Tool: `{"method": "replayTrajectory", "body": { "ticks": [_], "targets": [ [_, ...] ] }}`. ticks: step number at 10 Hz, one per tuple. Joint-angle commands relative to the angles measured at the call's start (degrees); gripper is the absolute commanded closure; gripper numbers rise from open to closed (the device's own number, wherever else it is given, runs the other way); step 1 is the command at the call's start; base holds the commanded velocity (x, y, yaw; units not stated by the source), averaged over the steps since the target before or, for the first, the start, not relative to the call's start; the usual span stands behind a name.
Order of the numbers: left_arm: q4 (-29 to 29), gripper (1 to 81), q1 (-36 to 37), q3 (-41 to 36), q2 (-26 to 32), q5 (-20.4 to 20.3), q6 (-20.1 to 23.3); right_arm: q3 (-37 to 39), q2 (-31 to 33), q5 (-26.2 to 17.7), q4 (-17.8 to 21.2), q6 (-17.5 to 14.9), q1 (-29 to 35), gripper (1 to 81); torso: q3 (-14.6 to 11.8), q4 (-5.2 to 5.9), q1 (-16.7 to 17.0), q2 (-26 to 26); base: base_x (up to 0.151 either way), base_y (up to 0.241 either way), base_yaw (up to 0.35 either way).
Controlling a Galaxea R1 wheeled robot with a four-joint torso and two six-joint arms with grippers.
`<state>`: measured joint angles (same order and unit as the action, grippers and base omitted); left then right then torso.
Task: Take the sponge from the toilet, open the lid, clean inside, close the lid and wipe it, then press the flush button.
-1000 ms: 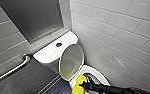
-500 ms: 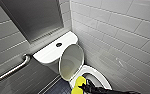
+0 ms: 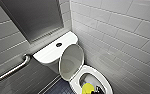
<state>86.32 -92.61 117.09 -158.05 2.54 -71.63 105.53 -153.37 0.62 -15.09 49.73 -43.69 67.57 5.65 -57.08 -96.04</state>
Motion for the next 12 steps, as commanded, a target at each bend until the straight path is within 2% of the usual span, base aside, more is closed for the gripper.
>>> {"method": "replayTrajectory", "body": {
  "ticks": [1, 5, 10, 12],
  "targets": [
    [0.6, 1.0, -2.62, -1.07, 0.71, 1.24, 0.44, -5.35, 5.68, -4.58, -0.99, -0.07, 0.22, 81.1, 0.0, 0.0, 0.0, 0.0, 0.0, 0.0, 0.0],
    [0.69, 1.0, -2.53, -1.07, 0.71, 0.28, 0.53, -11.76, 15.51, -4.49, -0.73, 0.2, -0.39, 81.1, 0.0, 0.0, 0.0, 0.0, 0.0, 0.0, 0.0],
    [0.6, 1.0, -2.53, -1.07, 0.71, 0.1, 1.41, -14.83, 25.35, -4.05, -0.55, 0.28, -2.68, 81.1, 0.0, 0.0, 0.0, 0.0, 0.0, 0.0, 0.0],
    [0.6, 1.0, -2.53, -1.07, 0.72, 0.01, 1.41, -18.95, 29.84, -3.61, -0.72, 0.37, -2.16, 81.1, 0.0, 0.0, 0.0, 0.0, 0.0, 0.0, 0.0]
  ]
}}
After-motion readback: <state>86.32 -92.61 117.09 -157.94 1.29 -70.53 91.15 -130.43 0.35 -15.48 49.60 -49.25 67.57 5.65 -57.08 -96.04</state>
